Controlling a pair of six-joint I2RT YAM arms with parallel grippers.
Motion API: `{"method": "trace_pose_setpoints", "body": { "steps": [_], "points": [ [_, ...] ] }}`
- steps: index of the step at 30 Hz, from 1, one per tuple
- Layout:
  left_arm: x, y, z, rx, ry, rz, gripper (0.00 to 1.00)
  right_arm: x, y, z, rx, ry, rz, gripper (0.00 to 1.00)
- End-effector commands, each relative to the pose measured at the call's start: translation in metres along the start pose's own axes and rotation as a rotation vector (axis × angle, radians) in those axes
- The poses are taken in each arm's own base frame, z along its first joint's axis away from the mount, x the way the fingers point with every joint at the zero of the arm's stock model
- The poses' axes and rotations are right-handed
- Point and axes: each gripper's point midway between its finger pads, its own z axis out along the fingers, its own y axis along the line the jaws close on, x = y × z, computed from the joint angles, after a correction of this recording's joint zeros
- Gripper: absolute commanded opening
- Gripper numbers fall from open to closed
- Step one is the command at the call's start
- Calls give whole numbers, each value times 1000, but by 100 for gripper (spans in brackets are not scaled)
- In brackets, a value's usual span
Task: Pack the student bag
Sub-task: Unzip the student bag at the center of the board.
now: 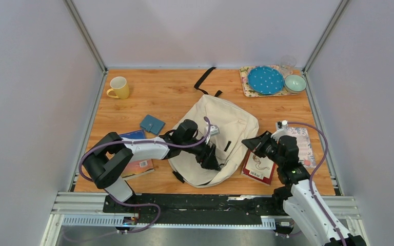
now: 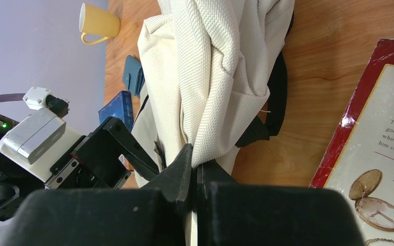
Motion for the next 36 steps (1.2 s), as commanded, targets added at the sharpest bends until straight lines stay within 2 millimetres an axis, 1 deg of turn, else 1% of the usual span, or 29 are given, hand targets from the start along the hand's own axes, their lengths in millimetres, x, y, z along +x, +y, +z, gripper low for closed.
{"method": "trace_pose_setpoints", "body": {
  "steps": [1,3,4,6,8,11,13,14,15,17,18,19,20,22,23,24,25,26,27,28,29,30,31,32,33,35,36],
  "points": [
    [-22,-18,5,88,-40,60,77,-17,37,-4,-111,-32,-34,0],
    [-20,-17,7,87,-37,54,75,-17,37,-3,-110,-24,-29,0],
    [-19,-15,8,87,-35,48,75,-21,42,-2,-131,-39,-36,0],
    [-20,-15,10,92,-37,44,71,-22,45,-2,-137,-36,-39,0],
    [-21,-12,12,86,-37,36,71,-22,46,-1,-137,-31,-46,0],
    [-23,-14,14,95,-41,35,66,-23,46,0,-133,-27,-40,0],
    [-23,-13,15,95,-39,32,59,-24,47,0,-136,-30,-39,0],
    [-24,-13,15,95,-40,34,54,-24,47,0,-134,-30,-39,0],
    [-24,-12,15,94,-41,32,44,-24,47,0,-131,-34,-38,0],
    [-24,-13,16,97,-41,29,32,-25,45,0,-124,-39,-35,0],
    [-24,-13,16,99,-41,25,15,-26,44,1,-117,-43,-32,0],
    [-23,-13,16,104,-37,23,6,-27,43,1,-110,-48,-29,0],
    [-23,-14,16,104,-37,17,0,-30,40,2,-93,-65,-25,0],
    [-19,-16,15,114,-29,12,0,-35,35,3,-64,-90,-8,0],
    [-14,-16,14,110,-20,6,0,-42,33,4,-44,-125,-5,0],
    [-12,-17,12,107,-20,9,0,-46,31,5,-31,-140,-4,0],
    [-6,-15,11,97,-9,-1,0,-50,30,5,-20,-157,-9,0],
    [-1,-15,10,95,1,-3,0,-60,30,5,-3,-195,-9,0],
    [1,-17,7,91,2,-4,0,-63,26,7,16,-200,-4,0],
    [4,-15,5,80,2,-6,0,-69,26,9,21,-212,-3,0],
    [16,-13,3,66,24,-26,0,-75,25,9,21,-226,-2,0],
    [17,-15,1,59,23,-20,0,-80,27,11,15,-235,-4,0],
    [20,-12,-1,42,26,-24,0,-84,25,16,21,-234,-3,0],
    [29,-9,-4,23,44,-33,0,-89,25,18,18,-235,-3,0],
    [30,-9,-7,8,39,-25,0,-93,27,20,13,-237,-6,0],
    [38,-3,-11,-34,51,-24,0,-99,23,26,14,-234,-7,0],
    [37,-3,-13,-44,45,-16,0,-102,23,28,12,-237,-8,0]
  ]
}}
